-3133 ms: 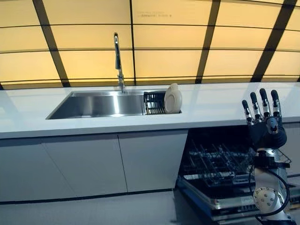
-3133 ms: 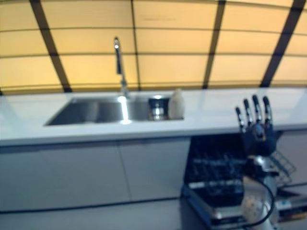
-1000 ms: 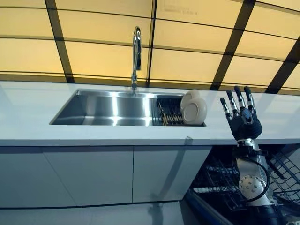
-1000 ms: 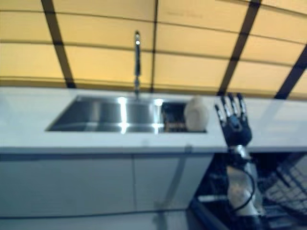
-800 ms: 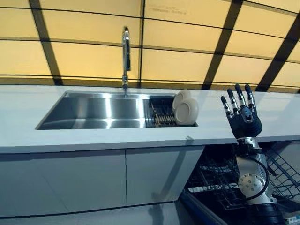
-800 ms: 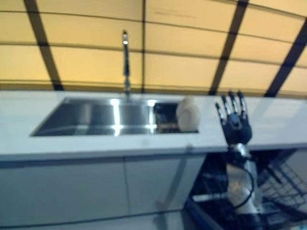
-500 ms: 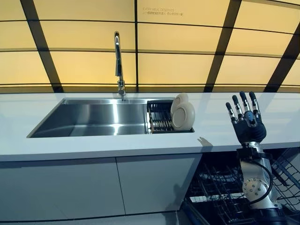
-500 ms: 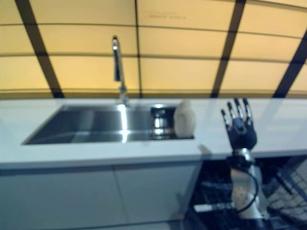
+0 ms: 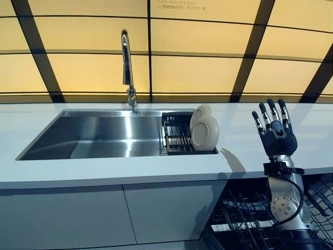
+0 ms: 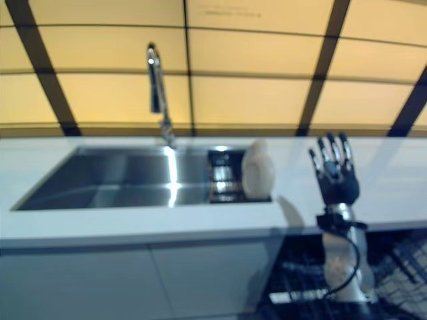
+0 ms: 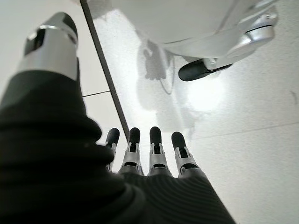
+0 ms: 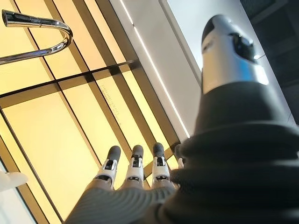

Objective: Take plates into dishwasher

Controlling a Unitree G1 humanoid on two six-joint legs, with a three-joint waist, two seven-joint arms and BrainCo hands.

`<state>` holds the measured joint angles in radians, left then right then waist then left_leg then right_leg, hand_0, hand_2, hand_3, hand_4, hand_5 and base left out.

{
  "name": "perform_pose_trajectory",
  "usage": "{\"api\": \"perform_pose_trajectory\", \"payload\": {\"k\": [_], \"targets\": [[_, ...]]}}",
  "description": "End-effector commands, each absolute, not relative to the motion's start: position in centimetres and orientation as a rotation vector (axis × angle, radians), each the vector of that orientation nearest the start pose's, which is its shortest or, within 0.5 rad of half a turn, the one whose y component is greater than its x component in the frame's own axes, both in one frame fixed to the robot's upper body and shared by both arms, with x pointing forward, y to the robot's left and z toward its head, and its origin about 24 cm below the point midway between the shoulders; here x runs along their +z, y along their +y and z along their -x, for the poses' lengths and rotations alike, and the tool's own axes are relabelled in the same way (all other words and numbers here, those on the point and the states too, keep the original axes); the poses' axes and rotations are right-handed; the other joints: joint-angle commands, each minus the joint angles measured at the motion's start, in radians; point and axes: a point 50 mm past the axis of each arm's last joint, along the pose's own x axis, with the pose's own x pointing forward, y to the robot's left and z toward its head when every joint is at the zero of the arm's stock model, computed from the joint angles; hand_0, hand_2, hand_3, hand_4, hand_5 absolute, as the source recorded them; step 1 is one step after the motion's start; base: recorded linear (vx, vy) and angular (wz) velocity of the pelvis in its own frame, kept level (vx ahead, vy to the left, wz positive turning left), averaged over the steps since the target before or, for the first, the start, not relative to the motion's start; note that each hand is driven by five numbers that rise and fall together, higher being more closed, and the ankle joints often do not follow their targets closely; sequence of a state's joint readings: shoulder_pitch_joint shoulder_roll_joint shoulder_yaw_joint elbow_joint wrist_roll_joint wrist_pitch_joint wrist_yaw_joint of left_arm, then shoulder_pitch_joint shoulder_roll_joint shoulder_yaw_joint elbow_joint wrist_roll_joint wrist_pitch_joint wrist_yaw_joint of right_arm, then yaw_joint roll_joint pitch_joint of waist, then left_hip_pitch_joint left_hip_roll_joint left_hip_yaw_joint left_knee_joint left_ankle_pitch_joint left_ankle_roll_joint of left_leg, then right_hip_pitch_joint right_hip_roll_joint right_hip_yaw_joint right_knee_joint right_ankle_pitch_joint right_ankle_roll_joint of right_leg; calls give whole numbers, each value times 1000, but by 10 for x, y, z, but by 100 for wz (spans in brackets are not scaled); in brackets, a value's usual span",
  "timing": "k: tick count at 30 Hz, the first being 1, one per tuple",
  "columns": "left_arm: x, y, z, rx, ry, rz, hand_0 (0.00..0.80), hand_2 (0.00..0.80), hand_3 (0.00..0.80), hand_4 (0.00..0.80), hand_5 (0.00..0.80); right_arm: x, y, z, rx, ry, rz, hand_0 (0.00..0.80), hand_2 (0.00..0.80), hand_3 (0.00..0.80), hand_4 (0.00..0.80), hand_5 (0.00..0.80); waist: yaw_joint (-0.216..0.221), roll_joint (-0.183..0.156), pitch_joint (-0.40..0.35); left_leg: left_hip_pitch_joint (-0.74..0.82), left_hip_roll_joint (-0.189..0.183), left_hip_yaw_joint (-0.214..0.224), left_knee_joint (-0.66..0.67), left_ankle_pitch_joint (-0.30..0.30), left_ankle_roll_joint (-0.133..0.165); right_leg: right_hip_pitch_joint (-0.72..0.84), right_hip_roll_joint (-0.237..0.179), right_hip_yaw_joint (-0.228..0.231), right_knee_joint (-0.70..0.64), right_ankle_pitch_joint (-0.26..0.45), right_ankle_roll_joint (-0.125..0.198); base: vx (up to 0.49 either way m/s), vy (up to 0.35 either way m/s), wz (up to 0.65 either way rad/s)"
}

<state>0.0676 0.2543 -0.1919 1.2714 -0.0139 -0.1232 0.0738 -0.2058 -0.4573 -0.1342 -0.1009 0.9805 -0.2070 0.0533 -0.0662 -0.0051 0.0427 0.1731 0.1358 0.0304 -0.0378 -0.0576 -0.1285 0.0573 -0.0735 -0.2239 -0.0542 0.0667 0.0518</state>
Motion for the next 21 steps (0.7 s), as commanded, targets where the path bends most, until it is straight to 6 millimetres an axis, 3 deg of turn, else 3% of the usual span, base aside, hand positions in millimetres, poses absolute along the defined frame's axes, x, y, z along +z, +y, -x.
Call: {"api": "perform_pose_trajectory", "payload": {"k": [1,3,5,7,8,10,14,17,21], "targets": [[-159,251,-69,85,1172,-403,0,0,0,0,0,201,-241,-276,113,-647,-391,0,0,0,0,0,1,-42,-54,2,-23,5,343,135,-15,-112,-35,10,77,22,-2,116,-198,-10],[-160,248,-65,84,1177,-402,0,0,0,0,0,197,-244,-275,102,-622,-366,0,0,0,0,0,4,-56,-48,-72,-37,18,519,197,-34,-79,-30,6,67,4,-37,111,-192,-7],[-161,246,-63,70,1189,-404,0,0,0,0,0,194,-247,-274,80,-613,-347,0,0,0,0,0,18,-71,-34,-162,-42,36,608,172,-27,-51,-41,-4,64,-5,-49,114,-122,6],[-162,246,-61,63,1198,-409,0,0,0,0,0,194,-248,-274,63,-613,-336,0,0,0,0,0,26,-72,-25,-189,-12,67,570,149,-20,-33,-42,-15,63,-14,-43,110,-18,-5],[-162,247,-60,58,1211,-419,0,0,0,0,0,197,-247,-275,50,-615,-326,0,0,0,0,0,28,-68,-21,-169,24,113,448,119,-12,-20,-46,-29,53,-19,-29,130,86,-26],[-161,249,-61,55,1218,-426,0,0,0,0,0,199,-247,-275,42,-617,-316,0,0,0,0,0,32,-56,-18,-151,41,143,292,125,-9,-2,-39,-30,34,-23,-14,128,102,-21],[-160,245,-70,51,1195,-420,0,0,0,0,0,199,-246,-277,24,-623,-299,0,0,0,0,0,70,-48,-4,-198,19,113,68,168,-12,61,-25,23,-26,-31,13,165,118,2],[-162,238,-70,39,1180,-397,0,0,0,0,0,194,-249,-276,29,-615,-298,0,0,0,0,0,79,-43,1,-230,3,108,61,180,-3,82,-21,39,-27,-44,14,143,172,-18],[-163,233,-71,17,1183,-401,0,0,0,0,0,185,-251,-276,38,-576,-295,0,0,0,0,0,77,-40,-11,-193,-23,114,43,134,21,74,-43,13,-21,-39,29,101,204,0]]}}
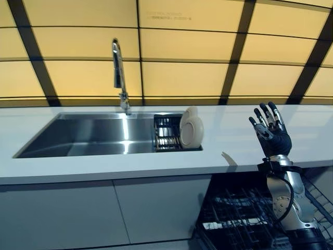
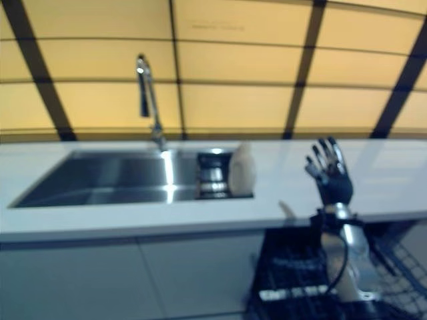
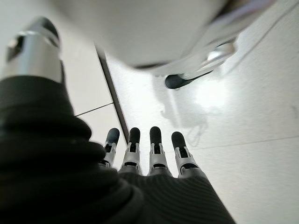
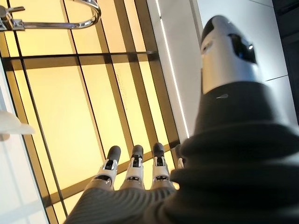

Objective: Take plates into dishwasher

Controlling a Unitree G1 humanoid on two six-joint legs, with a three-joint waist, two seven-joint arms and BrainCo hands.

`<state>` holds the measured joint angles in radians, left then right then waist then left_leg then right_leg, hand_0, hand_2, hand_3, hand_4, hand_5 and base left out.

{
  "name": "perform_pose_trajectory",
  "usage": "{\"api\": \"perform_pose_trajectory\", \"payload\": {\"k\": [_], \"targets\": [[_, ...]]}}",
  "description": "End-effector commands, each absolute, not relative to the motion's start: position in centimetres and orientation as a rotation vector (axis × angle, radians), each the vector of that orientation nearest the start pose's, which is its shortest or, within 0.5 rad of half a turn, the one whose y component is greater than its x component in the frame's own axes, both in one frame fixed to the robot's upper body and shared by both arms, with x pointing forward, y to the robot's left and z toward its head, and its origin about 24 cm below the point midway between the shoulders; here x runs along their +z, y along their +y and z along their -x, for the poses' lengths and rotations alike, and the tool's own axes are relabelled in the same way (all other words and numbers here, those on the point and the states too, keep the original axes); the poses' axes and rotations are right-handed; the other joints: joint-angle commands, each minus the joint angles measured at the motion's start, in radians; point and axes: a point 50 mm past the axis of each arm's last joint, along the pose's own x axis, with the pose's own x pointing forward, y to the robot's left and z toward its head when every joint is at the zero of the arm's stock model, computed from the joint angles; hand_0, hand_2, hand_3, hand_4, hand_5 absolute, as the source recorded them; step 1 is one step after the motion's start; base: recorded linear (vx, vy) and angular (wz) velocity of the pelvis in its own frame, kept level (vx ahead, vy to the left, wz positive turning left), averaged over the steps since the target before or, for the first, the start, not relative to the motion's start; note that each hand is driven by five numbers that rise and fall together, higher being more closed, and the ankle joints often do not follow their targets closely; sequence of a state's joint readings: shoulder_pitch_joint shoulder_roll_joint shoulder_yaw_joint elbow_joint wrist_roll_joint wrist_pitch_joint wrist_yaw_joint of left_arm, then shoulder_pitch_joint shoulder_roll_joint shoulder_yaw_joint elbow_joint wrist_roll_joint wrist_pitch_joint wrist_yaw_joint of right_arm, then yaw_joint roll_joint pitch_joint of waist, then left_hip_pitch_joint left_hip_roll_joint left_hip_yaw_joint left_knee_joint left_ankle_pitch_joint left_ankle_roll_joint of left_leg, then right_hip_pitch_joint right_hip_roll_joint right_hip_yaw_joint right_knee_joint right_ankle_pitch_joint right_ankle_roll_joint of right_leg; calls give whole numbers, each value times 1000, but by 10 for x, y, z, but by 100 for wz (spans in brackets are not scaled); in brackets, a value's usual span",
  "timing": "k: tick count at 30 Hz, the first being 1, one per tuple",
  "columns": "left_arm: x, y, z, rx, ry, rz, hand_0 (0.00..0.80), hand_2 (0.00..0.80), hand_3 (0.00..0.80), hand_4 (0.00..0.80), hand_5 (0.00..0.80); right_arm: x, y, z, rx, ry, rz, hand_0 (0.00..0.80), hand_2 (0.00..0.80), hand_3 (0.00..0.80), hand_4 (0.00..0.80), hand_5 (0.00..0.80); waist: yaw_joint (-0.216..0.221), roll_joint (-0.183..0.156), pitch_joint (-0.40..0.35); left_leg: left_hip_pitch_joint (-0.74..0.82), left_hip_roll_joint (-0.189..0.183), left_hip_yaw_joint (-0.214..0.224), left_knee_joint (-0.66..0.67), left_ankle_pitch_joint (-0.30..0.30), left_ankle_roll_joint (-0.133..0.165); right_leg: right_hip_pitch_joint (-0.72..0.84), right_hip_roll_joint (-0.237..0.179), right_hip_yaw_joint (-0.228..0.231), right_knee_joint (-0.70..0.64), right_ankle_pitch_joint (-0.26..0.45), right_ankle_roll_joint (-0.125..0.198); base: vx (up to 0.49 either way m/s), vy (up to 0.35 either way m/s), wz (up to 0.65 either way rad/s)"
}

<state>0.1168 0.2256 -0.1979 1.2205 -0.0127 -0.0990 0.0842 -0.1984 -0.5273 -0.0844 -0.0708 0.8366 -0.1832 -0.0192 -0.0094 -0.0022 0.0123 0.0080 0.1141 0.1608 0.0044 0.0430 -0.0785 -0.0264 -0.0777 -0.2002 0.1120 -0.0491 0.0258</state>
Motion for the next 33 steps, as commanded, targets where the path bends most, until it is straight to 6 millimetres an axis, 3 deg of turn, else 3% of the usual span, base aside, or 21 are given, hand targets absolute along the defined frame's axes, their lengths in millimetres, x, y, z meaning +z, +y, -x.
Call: {"api": "perform_pose_trajectory", "payload": {"k": [1,8,13,14,16,17,19,22,25,27,33], "targets": [[-162,233,-73,10,1182,-406,0,0,0,0,0,183,-252,-275,34,-568,-292,0,0,0,0,0,20,-43,18,-21,-6,-17,-3,30,-24,158,-42,-13,-183,77,59,101,175,4],[-159,237,-88,-3,1154,-416,0,0,0,0,0,175,-256,-272,-1,-546,-294,0,0,0,0,0,22,-54,14,3,-52,-10,-4,-6,17,152,-84,-13,-119,67,91,49,178,2],[-160,239,-83,-13,1185,-429,0,0,0,0,0,172,-259,-272,-21,-548,-293,0,0,0,0,0,35,-75,17,7,-89,-25,-2,-21,56,138,-137,3,-25,124,125,15,175,1],[-161,240,-78,-21,1202,-444,0,0,0,0,0,170,-259,-272,-28,-547,-289,0,0,0,0,0,38,-79,19,8,-98,-35,-6,-21,67,122,-155,15,32,165,130,23,139,2],[-161,242,-74,-21,1214,-452,0,0,0,0,0,170,-259,-272,-29,-546,-284,0,0,0,0,0,41,-80,19,10,-101,-38,-11,-20,73,104,-171,20,81,200,135,28,182,2],[-161,245,-70,-10,1226,-458,0,0,0,0,0,170,-259,-272,-29,-546,-281,0,0,0,0,0,43,-71,23,17,-94,-37,-20,-19,81,70,-188,23,174,241,137,32,195,-6],[-161,249,-67,2,1236,-466,0,0,0,0,0,170,-259,-272,-25,-547,-282,0,0,0,0,0,41,-65,27,27,-89,-34,-33,-20,85,50,-191,27,216,253,136,37,133,-13],[-159,256,-67,17,1251,-483,0,0,0,0,0,173,-259,-274,-21,-548,-271,0,0,0,0,0,37,-67,31,45,-90,-26,-55,-25,83,37,-190,13,168,248,137,57,27,13],[-156,263,-74,27,1239,-500,0,0,0,0,0,179,-261,-278,-37,-552,-269,0,0,0,0,0,23,-80,38,75,-96,-10,-66,-47,74,25,-175,-11,32,247,140,85,-58,8],[-155,264,-78,30,1229,-504,0,0,0,0,0,181,-261,-279,-48,-551,-275,0,0,0,0,0,11,-84,45,87,-99,-6,-59,-69,73,-3,-180,0,33,280,147,78,-55,2],[-155,260,-85,15,1205,-494,0,0,0,0,0,176,-261,-282,-69,-514,-239,0,0,0,0,0,14,-78,35,81,-84,0,-37,-71,64,41,-164,-5,-32,221,141,66,-109,-1]]}}
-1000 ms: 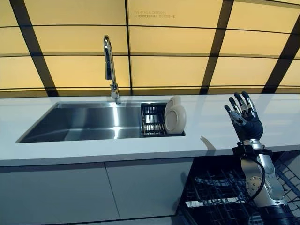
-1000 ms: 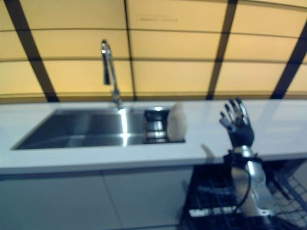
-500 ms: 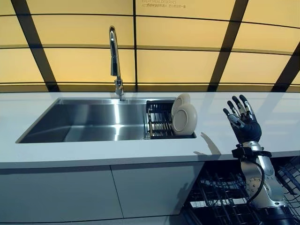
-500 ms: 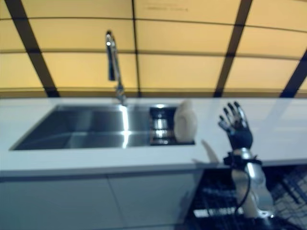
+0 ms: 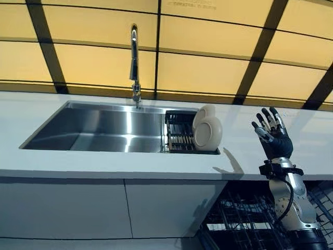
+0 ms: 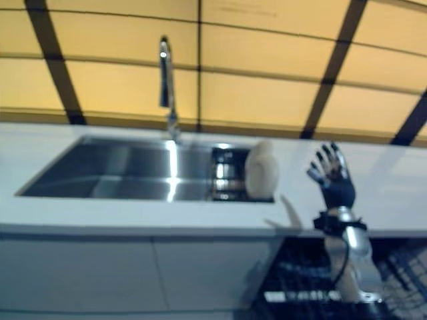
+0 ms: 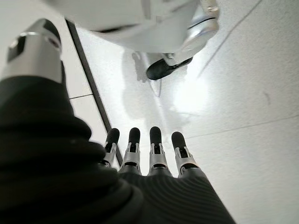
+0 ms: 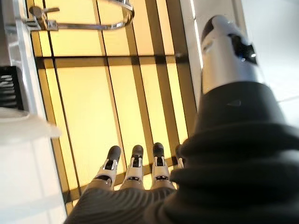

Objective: Take plates into dishwasher

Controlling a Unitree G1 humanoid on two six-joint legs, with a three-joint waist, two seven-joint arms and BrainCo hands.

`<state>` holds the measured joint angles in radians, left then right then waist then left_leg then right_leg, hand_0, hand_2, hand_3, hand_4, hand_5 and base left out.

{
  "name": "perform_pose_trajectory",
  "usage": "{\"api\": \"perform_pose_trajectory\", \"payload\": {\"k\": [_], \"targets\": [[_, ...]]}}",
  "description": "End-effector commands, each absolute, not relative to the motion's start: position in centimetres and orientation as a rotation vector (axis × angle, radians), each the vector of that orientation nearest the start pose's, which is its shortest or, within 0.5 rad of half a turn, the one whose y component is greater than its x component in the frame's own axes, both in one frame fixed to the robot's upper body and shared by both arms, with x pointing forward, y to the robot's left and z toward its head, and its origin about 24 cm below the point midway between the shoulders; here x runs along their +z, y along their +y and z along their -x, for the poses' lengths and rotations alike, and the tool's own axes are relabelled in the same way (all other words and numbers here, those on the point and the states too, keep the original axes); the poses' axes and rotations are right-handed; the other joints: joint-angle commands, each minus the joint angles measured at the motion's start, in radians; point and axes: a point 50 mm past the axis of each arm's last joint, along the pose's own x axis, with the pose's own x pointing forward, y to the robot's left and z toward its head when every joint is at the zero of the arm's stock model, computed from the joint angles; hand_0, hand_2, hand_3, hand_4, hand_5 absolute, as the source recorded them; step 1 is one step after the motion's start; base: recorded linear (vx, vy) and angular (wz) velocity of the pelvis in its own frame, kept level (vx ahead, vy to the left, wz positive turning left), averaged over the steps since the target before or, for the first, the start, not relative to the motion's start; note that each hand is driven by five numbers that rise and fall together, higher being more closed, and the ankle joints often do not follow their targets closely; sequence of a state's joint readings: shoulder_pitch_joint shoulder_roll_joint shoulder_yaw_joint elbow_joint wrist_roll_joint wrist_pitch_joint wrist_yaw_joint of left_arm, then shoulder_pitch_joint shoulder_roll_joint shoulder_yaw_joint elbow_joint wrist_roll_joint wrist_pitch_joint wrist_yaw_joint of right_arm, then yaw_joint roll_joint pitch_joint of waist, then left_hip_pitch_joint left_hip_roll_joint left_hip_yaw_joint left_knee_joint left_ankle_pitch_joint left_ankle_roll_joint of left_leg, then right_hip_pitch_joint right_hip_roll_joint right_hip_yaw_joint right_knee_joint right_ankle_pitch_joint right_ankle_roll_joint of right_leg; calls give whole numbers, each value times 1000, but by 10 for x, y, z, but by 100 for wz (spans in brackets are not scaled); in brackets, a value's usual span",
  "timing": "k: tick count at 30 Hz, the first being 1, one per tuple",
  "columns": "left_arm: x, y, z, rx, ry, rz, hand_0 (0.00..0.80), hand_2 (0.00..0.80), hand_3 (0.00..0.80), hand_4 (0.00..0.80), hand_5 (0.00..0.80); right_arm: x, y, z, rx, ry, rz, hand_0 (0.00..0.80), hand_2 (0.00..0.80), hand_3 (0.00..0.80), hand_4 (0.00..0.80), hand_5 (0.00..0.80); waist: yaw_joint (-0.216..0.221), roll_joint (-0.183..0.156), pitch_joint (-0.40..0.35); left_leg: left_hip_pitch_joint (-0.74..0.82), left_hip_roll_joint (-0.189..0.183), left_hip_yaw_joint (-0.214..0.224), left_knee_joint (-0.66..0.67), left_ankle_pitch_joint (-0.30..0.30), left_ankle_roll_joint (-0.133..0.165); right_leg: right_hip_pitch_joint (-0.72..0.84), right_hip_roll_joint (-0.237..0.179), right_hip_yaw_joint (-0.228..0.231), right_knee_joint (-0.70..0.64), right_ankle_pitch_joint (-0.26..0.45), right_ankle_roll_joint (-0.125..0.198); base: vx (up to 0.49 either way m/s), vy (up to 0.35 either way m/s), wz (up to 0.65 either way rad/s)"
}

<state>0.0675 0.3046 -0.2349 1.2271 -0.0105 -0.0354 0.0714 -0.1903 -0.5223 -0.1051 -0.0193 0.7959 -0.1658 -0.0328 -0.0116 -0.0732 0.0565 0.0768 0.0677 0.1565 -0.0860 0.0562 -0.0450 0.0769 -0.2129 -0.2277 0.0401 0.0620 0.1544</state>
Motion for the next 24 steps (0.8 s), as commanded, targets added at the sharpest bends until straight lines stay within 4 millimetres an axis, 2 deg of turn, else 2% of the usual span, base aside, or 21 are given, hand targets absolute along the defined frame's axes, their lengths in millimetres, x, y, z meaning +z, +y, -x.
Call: {"api": "perform_pose_trajectory", "payload": {"k": [1,5,9,14,24], "targets": [[-155,258,-84,8,1210,-495,0,0,0,0,0,173,-262,-283,-82,-492,-223,0,0,0,0,0,17,-9,-13,12,-37,2,55,-84,30,-50,-20,25,28,100,11,79,-137,-10],[-158,253,-78,-10,1221,-481,0,0,0,0,0,162,-267,-283,-106,-420,-193,0,0,0,0,0,17,-9,-20,16,-16,3,53,-73,17,-22,11,25,-11,48,6,80,-170,-2],[-161,241,-75,-55,1203,-459,0,0,0,0,0,161,-271,-281,-112,-404,-159,0,0,0,0,0,13,-3,-23,21,9,6,30,-47,-9,13,51,25,-76,5,-13,47,-144,-1],[-162,233,-75,-85,1189,-473,0,0,0,0,0,161,-277,-281,-142,-383,-113,0,0,0,0,0,12,1,-25,22,20,8,18,-34,-24,26,67,17,-98,0,-26,26,-94,0],[-160,241,-76,-73,1209,-487,0,0,0,0,0,156,-282,-298,-90,-175,85,0,0,0,0,0,16,1,-26,21,35,3,16,-27,-41,34,83,-1,-113,-7,-44,-2,-51,1]]}}
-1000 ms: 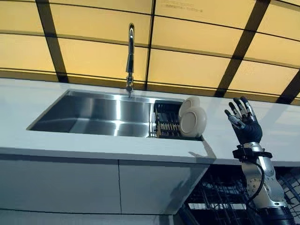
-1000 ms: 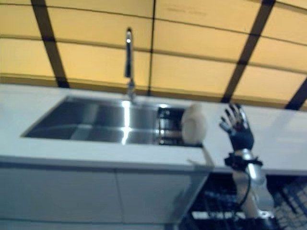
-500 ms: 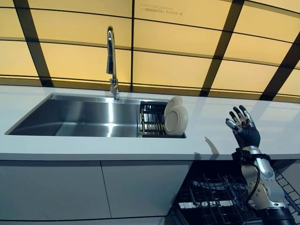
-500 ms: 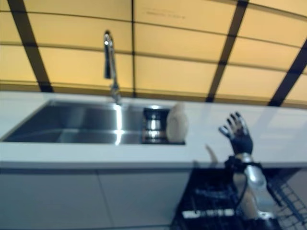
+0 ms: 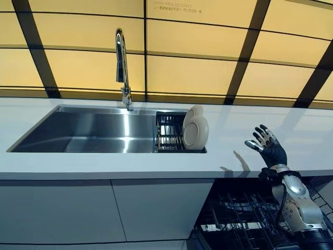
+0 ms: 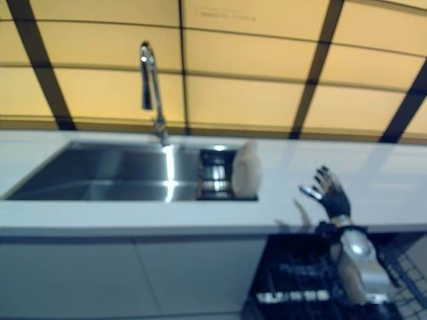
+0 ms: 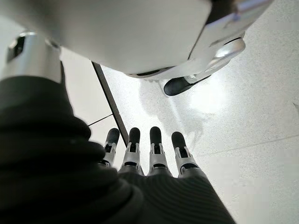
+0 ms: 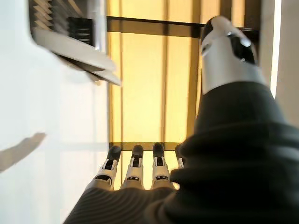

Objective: Take plates into dishwasher

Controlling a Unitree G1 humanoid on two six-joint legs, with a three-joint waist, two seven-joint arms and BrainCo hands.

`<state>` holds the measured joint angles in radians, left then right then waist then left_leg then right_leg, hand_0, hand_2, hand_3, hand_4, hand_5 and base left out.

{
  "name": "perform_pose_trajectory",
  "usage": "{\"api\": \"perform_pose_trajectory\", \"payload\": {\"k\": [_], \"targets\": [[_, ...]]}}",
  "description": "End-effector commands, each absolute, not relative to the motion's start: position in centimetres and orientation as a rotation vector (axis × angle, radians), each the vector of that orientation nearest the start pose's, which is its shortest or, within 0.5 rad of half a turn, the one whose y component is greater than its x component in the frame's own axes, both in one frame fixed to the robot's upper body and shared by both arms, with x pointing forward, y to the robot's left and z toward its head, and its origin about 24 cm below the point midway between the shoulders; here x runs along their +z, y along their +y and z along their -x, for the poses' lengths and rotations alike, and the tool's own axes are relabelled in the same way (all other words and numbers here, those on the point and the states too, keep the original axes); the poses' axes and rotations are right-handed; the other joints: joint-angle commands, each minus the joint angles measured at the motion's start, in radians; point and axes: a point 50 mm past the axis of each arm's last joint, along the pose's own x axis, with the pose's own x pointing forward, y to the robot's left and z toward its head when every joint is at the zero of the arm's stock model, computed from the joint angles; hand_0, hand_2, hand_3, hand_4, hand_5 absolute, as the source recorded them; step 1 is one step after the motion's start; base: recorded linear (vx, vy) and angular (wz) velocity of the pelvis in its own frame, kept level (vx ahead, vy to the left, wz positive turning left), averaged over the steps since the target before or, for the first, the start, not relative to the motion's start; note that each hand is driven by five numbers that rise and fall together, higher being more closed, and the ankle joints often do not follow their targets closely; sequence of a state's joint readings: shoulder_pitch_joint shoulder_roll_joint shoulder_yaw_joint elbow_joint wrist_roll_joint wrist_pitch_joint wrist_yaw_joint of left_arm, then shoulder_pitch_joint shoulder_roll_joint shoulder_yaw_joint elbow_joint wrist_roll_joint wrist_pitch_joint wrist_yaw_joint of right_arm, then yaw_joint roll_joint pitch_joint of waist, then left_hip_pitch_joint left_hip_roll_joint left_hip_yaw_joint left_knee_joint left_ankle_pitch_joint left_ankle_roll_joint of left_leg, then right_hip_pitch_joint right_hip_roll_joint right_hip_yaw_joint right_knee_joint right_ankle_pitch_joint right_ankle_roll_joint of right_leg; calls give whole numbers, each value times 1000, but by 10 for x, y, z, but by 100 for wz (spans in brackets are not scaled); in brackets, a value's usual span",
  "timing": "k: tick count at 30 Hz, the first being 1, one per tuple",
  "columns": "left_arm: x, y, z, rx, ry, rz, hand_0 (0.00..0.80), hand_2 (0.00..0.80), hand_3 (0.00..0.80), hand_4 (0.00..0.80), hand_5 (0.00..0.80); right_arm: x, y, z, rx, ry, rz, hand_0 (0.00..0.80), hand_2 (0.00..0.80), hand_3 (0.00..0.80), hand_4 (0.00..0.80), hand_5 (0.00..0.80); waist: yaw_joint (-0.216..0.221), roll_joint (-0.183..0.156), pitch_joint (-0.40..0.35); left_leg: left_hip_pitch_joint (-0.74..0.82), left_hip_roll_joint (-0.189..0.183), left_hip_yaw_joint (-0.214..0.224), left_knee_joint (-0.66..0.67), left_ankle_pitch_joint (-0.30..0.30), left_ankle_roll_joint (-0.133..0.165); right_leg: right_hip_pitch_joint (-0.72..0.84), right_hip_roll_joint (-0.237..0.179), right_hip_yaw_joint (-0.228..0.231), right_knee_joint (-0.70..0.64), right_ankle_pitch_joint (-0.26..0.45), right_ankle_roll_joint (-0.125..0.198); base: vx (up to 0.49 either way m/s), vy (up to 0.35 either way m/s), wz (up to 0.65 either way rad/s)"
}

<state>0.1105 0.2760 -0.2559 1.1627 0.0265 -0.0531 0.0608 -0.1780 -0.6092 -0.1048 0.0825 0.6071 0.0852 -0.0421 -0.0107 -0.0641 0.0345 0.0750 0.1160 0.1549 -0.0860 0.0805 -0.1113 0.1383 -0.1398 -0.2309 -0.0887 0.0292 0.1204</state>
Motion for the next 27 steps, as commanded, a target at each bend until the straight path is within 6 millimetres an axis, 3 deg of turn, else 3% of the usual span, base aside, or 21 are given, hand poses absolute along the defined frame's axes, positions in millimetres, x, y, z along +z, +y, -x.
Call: {"api": "perform_pose_trajectory", "payload": {"k": [1,7,19,27], "targets": [[-160,242,-76,-77,1209,-490,0,0,0,0,0,156,-283,-300,-77,-154,104,0,0,0,0,0,16,-9,-3,23,-13,3,16,-51,24,-26,12,1,15,25,-10,-3,-32,1],[-159,243,-78,-101,1204,-515,0,0,0,0,0,157,-285,-308,-14,-62,139,0,0,0,0,0,26,-17,-2,25,-9,-3,15,-51,21,-21,13,-7,18,20,-12,0,0,0],[-158,247,-79,-148,1208,-563,0,0,0,0,0,135,-270,-323,67,84,26,0,0,0,0,0,57,-21,7,27,-17,-21,14,-54,27,-7,13,-21,17,14,-13,21,0,6],[-157,247,-82,-171,1198,-579,0,0,0,0,0,139,-262,-335,106,113,61,0,0,0,0,0,77,-17,6,30,-21,-29,12,-55,26,4,13,-33,13,10,-15,5,8,1]]}}
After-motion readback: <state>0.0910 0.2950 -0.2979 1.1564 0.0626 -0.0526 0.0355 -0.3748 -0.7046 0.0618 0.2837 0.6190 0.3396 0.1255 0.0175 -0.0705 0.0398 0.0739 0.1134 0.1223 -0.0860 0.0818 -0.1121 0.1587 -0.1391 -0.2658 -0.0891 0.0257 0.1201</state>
